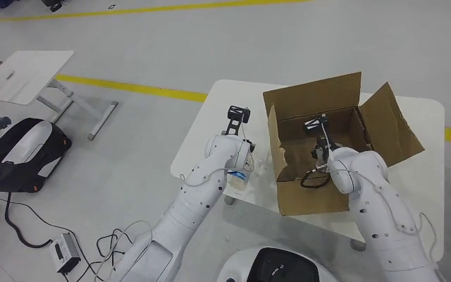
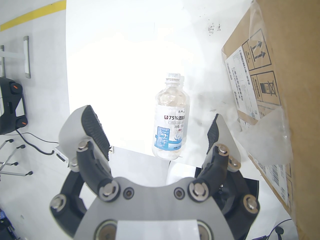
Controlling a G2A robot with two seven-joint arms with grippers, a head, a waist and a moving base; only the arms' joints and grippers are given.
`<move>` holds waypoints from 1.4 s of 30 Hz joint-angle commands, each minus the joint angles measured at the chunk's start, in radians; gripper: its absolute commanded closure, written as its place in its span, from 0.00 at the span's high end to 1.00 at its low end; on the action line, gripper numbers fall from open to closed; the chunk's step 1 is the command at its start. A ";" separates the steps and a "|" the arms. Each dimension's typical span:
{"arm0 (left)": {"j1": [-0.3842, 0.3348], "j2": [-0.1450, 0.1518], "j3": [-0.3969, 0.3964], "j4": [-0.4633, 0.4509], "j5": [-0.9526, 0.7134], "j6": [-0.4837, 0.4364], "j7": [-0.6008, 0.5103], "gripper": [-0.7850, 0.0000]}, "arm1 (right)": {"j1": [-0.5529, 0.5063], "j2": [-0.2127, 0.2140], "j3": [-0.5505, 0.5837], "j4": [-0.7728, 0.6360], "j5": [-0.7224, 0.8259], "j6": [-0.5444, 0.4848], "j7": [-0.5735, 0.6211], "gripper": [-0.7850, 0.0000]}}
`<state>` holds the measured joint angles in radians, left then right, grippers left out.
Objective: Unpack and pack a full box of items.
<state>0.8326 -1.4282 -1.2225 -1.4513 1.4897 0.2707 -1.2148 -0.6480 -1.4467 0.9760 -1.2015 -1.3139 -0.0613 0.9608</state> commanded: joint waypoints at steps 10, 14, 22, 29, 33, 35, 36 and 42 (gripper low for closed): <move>0.000 0.000 0.000 0.000 0.000 0.000 0.000 1.00 | 0.022 0.001 0.030 0.055 0.077 -0.095 0.099 0.00; 0.000 0.000 0.000 0.000 0.000 0.000 0.000 1.00 | 0.016 0.009 0.045 0.029 0.071 -0.129 0.145 0.00; 0.000 0.000 0.000 0.000 0.000 0.000 0.000 1.00 | 0.011 0.015 0.055 0.010 0.052 -0.139 0.159 0.00; 0.000 0.000 0.000 0.000 0.000 0.000 0.000 1.00 | -0.008 0.018 0.060 0.000 0.051 -0.142 0.151 0.00; 0.000 0.000 0.000 0.000 0.000 0.000 0.000 1.00 | -0.029 0.023 0.076 -0.047 0.046 -0.092 0.250 0.00; 0.000 0.000 0.000 0.000 0.000 0.000 0.000 1.00 | -0.039 0.024 0.082 -0.075 0.051 -0.066 0.296 0.00; 0.000 0.000 0.000 0.000 0.000 0.000 0.000 1.00 | -0.042 0.025 0.084 -0.089 0.056 -0.061 0.318 0.00; 0.000 0.000 0.000 0.000 0.000 0.000 0.000 1.00 | -0.054 0.027 0.089 -0.152 0.069 -0.039 0.432 0.00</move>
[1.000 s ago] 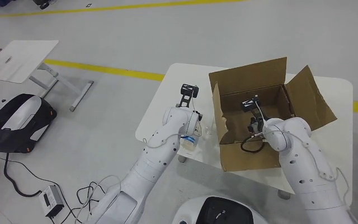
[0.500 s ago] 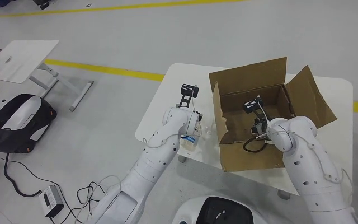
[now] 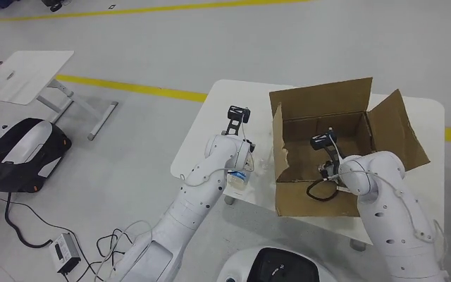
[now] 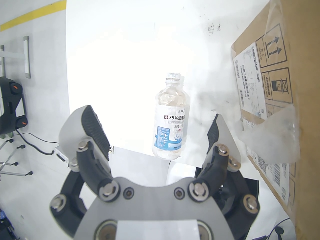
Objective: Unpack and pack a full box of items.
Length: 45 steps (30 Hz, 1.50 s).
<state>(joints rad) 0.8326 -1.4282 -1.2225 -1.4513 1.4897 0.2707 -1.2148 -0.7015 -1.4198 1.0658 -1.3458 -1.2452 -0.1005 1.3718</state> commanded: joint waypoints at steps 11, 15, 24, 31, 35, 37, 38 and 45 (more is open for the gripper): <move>0.000 0.000 0.000 0.000 0.000 0.000 0.000 1.00 | 0.011 -0.004 -0.015 -0.029 0.096 -0.036 0.071 0.00; 0.000 0.000 0.000 0.000 0.000 0.000 0.000 1.00 | 0.021 -0.001 -0.011 -0.031 0.068 -0.039 0.016 0.00; 0.000 0.000 0.000 0.000 0.000 0.000 0.000 1.00 | 0.064 -0.006 -0.035 0.078 0.103 -0.080 0.075 0.00; 0.000 0.000 0.000 0.000 0.000 0.000 0.000 1.00 | 0.081 -0.012 -0.057 0.091 0.179 -0.100 0.141 0.00; 0.000 0.000 0.000 0.000 0.000 0.000 0.000 1.00 | 0.091 -0.012 -0.061 0.099 0.222 -0.114 0.164 0.00; 0.000 0.000 0.000 0.000 0.000 0.000 0.000 1.00 | 0.099 -0.010 -0.068 0.104 0.214 -0.115 0.164 0.00; 0.000 0.000 0.000 0.000 0.000 0.000 0.000 1.00 | 0.102 -0.010 -0.071 0.096 0.214 -0.118 0.164 0.00; 0.000 0.000 0.000 0.000 0.000 0.000 0.000 1.00 | 0.132 -0.009 -0.123 0.063 0.141 -0.193 0.146 0.24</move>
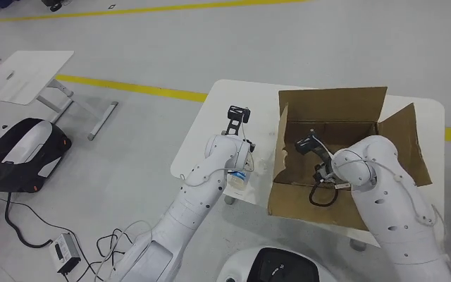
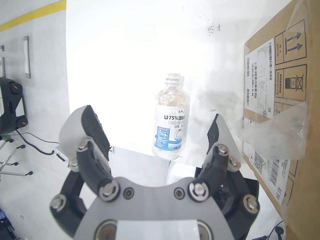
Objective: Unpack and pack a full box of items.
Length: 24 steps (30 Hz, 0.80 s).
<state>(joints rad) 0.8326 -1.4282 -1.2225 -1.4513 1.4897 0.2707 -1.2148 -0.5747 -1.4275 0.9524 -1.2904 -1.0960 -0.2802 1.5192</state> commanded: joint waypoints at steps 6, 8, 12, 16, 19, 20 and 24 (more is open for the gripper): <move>0.000 0.000 0.000 0.000 0.000 0.000 0.000 1.00 | 0.074 -0.014 -0.149 0.115 -0.010 -0.065 -0.044 0.45; 0.000 0.000 0.000 0.000 0.000 0.000 0.000 1.00 | 0.097 -0.020 -0.186 0.154 0.027 -0.087 -0.067 0.47; 0.000 0.000 0.000 0.000 0.000 0.000 0.000 1.00 | 0.140 -0.029 -0.248 0.229 0.082 -0.106 -0.085 0.50; 0.000 0.000 0.000 0.000 0.000 0.000 0.000 1.00 | 0.171 -0.034 -0.307 0.286 0.136 -0.127 -0.106 0.66; 0.000 0.000 0.000 0.000 0.000 0.000 0.000 1.00 | 0.191 -0.037 -0.335 0.328 0.167 -0.139 -0.118 0.73; 0.000 0.000 0.000 0.000 0.000 0.000 0.000 1.00 | 0.195 -0.038 -0.348 0.342 0.171 -0.143 -0.122 0.74; 0.000 0.000 0.000 0.000 0.000 0.000 0.000 1.00 | 0.214 -0.044 -0.378 0.392 0.193 -0.156 -0.136 0.77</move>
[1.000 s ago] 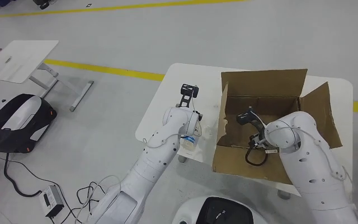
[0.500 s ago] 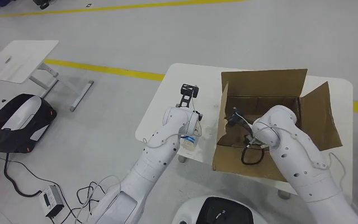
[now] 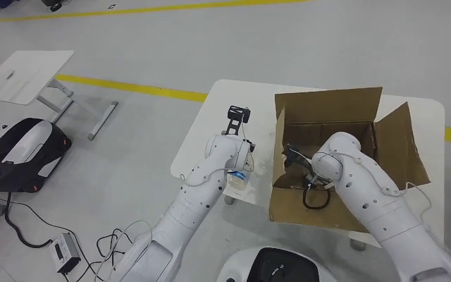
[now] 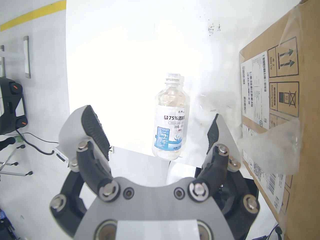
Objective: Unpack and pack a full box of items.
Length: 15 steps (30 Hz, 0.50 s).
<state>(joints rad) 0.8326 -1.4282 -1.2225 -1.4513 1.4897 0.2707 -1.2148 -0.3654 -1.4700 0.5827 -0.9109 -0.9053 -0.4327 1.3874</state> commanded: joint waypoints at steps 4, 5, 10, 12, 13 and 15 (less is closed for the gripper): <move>0.000 0.000 0.000 0.000 0.000 0.000 0.000 1.00 | 0.014 -0.010 -0.054 0.040 0.002 -0.024 -0.024 0.75; 0.000 0.000 0.000 0.000 0.000 0.000 0.000 1.00 | 0.019 -0.012 -0.063 0.049 0.010 -0.028 -0.028 0.76; 0.000 0.000 0.000 0.000 0.000 0.000 0.000 1.00 | 0.037 -0.023 -0.130 0.076 -0.023 -0.051 -0.051 0.91; 0.000 0.000 0.000 0.000 0.000 0.000 0.000 1.00 | 0.042 -0.027 -0.150 0.085 -0.025 -0.059 -0.059 0.95; 0.000 0.000 0.000 0.000 0.000 0.000 0.000 1.00 | 0.044 -0.030 -0.158 0.090 -0.026 -0.060 -0.060 0.96; 0.000 0.000 0.000 0.000 0.000 0.000 0.000 1.00 | 0.048 -0.035 -0.173 0.102 -0.026 -0.064 -0.064 0.96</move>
<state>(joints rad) 0.8326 -1.4282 -1.2225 -1.4513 1.4897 0.2707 -1.2148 -0.3196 -1.5027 0.4174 -0.8159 -0.9313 -0.4950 1.3251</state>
